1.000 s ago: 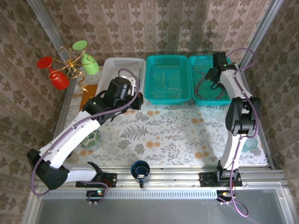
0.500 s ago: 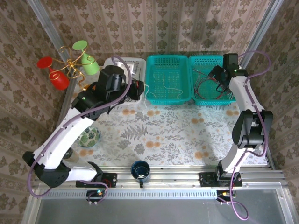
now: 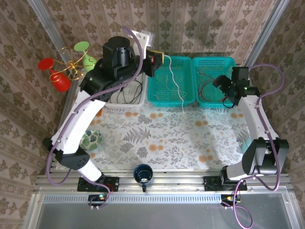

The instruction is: Untangle the cables

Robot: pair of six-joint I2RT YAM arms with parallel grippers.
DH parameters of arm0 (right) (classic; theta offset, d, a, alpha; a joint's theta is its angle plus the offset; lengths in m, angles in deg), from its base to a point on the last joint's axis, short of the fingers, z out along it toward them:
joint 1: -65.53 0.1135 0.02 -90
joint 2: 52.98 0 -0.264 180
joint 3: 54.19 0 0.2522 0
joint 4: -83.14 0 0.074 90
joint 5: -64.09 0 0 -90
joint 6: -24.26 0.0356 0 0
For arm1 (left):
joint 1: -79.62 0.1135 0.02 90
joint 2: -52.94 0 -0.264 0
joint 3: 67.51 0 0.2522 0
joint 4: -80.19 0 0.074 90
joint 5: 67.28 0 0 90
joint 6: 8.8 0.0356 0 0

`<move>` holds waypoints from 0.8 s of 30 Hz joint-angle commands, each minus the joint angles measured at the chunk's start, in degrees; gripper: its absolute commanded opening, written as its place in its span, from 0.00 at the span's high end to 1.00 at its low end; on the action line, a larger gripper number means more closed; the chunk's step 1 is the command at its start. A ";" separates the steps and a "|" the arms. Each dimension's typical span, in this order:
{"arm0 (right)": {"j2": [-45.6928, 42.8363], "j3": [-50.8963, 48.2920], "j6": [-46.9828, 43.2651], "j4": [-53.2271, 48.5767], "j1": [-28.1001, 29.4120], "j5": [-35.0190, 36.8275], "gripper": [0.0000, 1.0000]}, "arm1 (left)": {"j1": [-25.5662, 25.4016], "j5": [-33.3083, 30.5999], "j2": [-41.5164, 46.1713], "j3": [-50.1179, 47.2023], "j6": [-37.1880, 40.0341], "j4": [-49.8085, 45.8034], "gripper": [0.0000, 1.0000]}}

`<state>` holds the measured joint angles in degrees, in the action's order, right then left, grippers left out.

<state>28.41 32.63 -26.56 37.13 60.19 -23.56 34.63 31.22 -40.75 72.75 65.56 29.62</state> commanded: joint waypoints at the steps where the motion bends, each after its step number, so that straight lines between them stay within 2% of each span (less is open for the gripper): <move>1: -4.24 -2.05 -1.12 -0.24 0.16 0.89 0.03 | -0.29 2.06 -3.90 7.75 4.66 2.47 1.00; 5: -6.54 -3.88 -0.99 -0.27 0.16 0.38 0.03 | 0.02 1.37 -10.66 18.01 6.60 4.18 1.00; 8: -7.28 -4.98 -0.86 -0.18 0.16 -0.15 0.03 | 0.59 1.46 -13.98 22.11 6.57 8.42 1.00; 12: -7.71 -5.72 -1.26 -0.45 0.16 -0.42 0.03 | 2.17 0.12 -15.61 22.20 6.46 14.36 1.00; 18: -8.52 -6.04 -1.56 -0.42 0.16 -0.49 0.03 | 4.09 1.43 -17.23 22.36 7.75 17.65 1.00; 24: -8.39 -4.86 -2.15 -1.07 0.16 -0.20 0.03 | 6.92 -0.14 -17.36 22.65 9.24 21.69 1.00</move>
<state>21.26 27.26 -27.81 37.05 60.19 -23.45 39.75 31.52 -58.39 93.49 73.08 46.66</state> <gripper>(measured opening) 0.973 0.053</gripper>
